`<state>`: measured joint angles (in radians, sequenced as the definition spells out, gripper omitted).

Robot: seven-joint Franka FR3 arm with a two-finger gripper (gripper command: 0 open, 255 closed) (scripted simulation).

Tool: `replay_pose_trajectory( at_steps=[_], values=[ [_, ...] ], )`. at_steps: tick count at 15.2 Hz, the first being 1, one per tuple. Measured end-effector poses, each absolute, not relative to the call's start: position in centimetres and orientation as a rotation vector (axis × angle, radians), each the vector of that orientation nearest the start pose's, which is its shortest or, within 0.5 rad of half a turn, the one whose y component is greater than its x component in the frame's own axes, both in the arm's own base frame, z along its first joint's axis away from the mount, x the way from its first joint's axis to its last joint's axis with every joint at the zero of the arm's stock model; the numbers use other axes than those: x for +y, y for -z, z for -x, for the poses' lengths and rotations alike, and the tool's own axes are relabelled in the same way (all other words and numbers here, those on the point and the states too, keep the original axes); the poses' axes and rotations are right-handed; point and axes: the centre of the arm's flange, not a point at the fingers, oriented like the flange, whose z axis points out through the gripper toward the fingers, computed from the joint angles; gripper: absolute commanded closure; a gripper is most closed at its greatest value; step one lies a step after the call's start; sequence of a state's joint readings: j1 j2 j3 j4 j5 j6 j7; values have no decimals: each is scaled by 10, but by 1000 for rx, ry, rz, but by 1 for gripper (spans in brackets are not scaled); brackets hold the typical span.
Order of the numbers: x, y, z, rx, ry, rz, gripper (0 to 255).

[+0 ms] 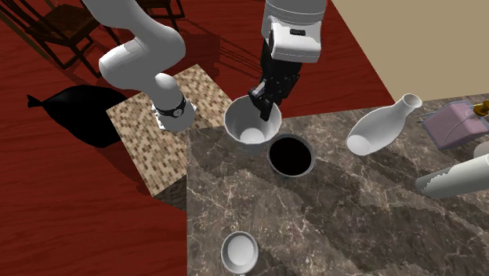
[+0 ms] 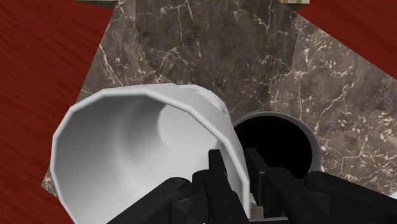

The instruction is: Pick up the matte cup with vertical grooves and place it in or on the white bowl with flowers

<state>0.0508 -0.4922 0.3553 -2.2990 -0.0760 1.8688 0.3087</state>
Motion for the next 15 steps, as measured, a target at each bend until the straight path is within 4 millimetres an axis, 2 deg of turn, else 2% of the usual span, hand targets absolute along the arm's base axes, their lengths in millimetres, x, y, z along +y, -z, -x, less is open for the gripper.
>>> replay_pose_trajectory(
  at_steps=[2,6,9,15],
  values=[
    [192,-533,-399,-137,187,3347,255],
    [234,-538,-430,-138,187,3347,255],
    [259,-545,-452,-137,187,3347,255],
    [263,-515,-458,-135,186,3346,255]
  ],
)
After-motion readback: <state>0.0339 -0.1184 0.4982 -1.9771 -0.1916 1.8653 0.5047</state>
